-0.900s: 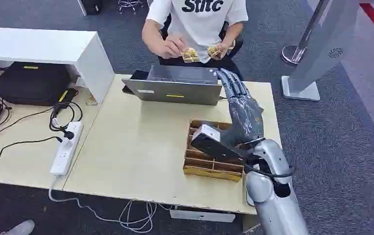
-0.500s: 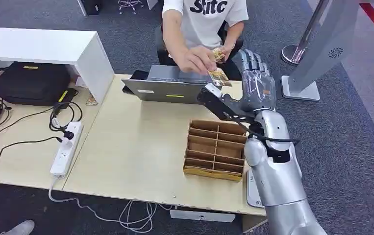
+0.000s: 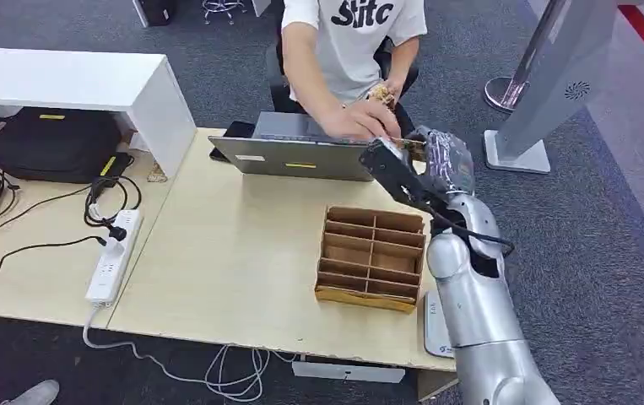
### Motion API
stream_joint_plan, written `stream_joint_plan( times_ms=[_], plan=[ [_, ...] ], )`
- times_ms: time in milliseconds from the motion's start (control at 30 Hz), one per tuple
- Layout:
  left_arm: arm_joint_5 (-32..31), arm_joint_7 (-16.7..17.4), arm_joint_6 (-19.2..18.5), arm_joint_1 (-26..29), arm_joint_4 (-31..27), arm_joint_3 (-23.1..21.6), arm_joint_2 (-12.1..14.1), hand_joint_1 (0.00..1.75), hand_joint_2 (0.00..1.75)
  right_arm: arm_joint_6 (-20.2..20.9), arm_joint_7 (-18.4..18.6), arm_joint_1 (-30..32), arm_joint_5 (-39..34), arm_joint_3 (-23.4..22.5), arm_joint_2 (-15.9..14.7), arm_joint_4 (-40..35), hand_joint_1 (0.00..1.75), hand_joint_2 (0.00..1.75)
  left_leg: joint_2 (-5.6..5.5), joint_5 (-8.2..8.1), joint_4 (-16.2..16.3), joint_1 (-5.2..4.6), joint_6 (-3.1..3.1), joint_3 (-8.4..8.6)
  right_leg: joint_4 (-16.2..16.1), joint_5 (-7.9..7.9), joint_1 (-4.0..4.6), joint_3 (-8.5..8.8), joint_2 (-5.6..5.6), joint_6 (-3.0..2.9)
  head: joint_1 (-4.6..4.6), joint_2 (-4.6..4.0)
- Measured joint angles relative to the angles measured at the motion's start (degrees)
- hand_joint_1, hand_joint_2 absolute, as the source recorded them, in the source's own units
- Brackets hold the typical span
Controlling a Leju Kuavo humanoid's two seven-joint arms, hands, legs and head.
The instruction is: Pass the card to the sensor for recognition and then transmit it.
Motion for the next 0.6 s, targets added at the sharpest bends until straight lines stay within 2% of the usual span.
stream_joint_plan(
  times_ms=[333,500,600],
  plan=[
    [-0.04,-0.15,0.63,-0.02,0.00,-0.07,0.00,0.00,1.75,0.96,-0.24,-1.01,-7.82,1.73,0.50,0.65,1.75,1.75,-0.01,0.00,0.00,-0.01,0.00,-0.01,0.00,0.00,0.00,0.01,0.00,0.00,0.00,0.02],
    [0.74,-0.33,0.74,-0.01,0.00,-0.07,-0.04,0.00,1.75,2.29,-3.21,0.13,-12.47,3.10,0.59,-2.38,1.75,1.75,-0.01,0.00,0.01,0.00,0.00,0.00,-0.01,0.00,0.00,0.00,-0.01,0.00,0.00,0.02],
    [1.46,-0.70,0.59,0.02,0.00,-0.07,-0.07,0.00,1.75,3.91,-6.42,3.50,-11.14,4.04,0.59,-7.52,1.75,1.75,-0.02,-0.01,0.00,0.00,0.00,0.00,-0.02,-0.03,0.00,-0.01,-0.03,0.02,0.02,0.02]
  ],
)
